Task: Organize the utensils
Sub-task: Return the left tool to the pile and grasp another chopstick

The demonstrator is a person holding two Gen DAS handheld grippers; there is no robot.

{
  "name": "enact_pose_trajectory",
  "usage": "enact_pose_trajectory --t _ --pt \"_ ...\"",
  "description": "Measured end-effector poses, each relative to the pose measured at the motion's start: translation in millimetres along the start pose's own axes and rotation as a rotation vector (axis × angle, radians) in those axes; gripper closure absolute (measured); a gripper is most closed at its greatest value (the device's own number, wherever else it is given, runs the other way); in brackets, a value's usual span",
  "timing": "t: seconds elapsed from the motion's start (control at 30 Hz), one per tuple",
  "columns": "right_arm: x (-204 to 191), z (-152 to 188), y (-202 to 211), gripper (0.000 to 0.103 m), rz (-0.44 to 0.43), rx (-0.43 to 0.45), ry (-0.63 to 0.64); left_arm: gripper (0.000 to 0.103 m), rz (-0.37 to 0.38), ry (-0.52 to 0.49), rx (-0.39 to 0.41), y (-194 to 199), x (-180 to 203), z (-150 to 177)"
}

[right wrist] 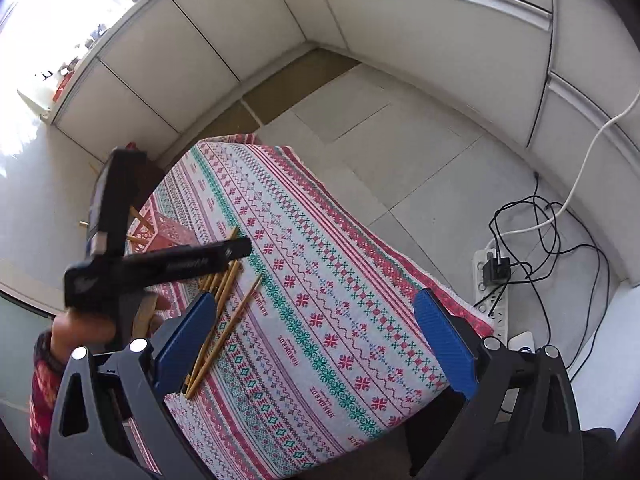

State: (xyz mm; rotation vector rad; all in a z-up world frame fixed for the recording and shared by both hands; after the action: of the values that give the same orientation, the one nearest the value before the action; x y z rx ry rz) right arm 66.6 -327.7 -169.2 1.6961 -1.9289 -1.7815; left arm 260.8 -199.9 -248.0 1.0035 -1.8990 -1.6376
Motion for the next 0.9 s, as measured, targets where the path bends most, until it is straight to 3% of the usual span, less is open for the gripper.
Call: enact_pose_trajectory --t 0.07,0.13,0.2,0.3,0.43,0.57,0.63,0.7,0.9 --pt "3 -2 0 0.007 0.021 0.005 -0.009 0.016 0.0 -0.002 -0.039 -15 -2 -10" --pt "9 -3 -1 0.007 0.042 0.001 -0.04 0.036 -0.018 -0.025 -0.077 -30 -1 -17" --pt "17 -5 -5 0.007 0.013 -0.032 -0.091 0.044 -0.04 -0.05 -0.097 -40 0 -19" --pt "27 -4 -12 0.007 -0.019 -0.078 -0.167 0.051 -0.048 -0.067 -0.11 -49 0 -21" --pt "31 -3 -14 0.007 0.006 -0.074 -0.191 0.061 -0.102 -0.093 -0.125 -64 5 -20" --pt "32 -2 -18 0.007 0.011 -0.089 -0.192 0.067 -0.092 -0.082 -0.107 -67 7 -20" --pt "31 -2 -19 0.007 0.021 -0.09 -0.182 0.085 -0.092 -0.076 -0.096 -67 -1 -17" --pt "29 -2 -19 0.007 0.038 -0.082 -0.165 0.093 -0.096 -0.044 -0.08 -65 -14 -13" --pt "23 -1 -25 0.007 0.098 -0.072 -0.12 0.095 -0.133 0.008 0.039 -38 -33 16"
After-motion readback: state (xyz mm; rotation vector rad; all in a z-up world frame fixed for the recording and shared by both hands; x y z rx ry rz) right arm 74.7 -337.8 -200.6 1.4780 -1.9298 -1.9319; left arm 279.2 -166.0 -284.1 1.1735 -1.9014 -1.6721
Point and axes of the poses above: each gripper's, at about its wrist camera, not at the fingertips, and y roughly against the way its jaws point, x to its right, z to its underside, the point moved 1 cm from there along -y, roughly the way its jaws point, and after that the axes turned 15 degrees about -z, right-handed, at the moved point
